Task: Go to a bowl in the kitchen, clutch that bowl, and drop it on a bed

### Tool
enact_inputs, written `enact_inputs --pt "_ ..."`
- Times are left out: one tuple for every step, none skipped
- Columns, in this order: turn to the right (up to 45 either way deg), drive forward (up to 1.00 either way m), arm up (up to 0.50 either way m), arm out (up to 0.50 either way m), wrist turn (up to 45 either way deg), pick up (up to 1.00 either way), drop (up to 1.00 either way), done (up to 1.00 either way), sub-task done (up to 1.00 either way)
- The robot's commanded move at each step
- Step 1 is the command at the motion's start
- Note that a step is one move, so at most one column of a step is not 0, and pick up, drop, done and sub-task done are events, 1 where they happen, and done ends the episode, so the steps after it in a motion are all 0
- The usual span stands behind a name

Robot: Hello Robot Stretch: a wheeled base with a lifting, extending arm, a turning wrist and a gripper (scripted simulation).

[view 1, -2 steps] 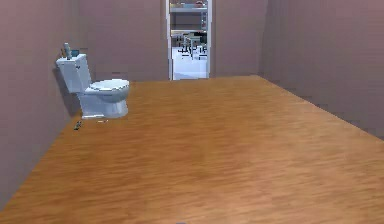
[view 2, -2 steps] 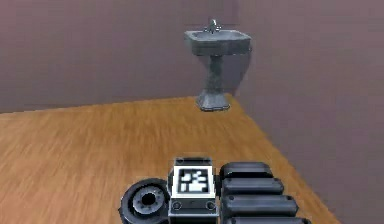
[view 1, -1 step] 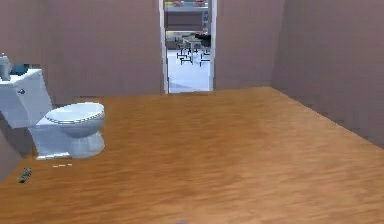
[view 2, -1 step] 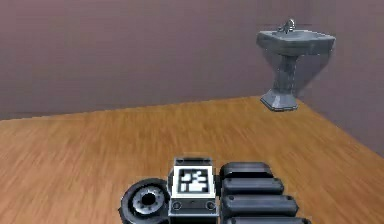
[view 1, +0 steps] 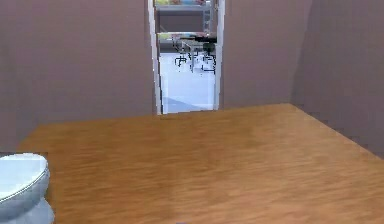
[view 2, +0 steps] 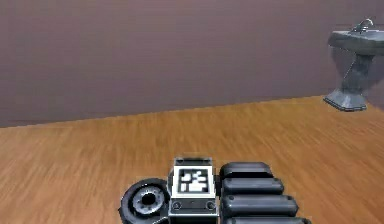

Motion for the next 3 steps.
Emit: enact_inputs --pt "0.0 1.00 0.00 0.00 0.0 0.00 0.00 0.00 0.00" --pt "0.0 1.00 0.00 0.00 0.0 0.00 0.00 0.00 0.00" --pt "-3.0 0.00 0.00 0.00 0.0 0.00 0.00 0.00 0.00"
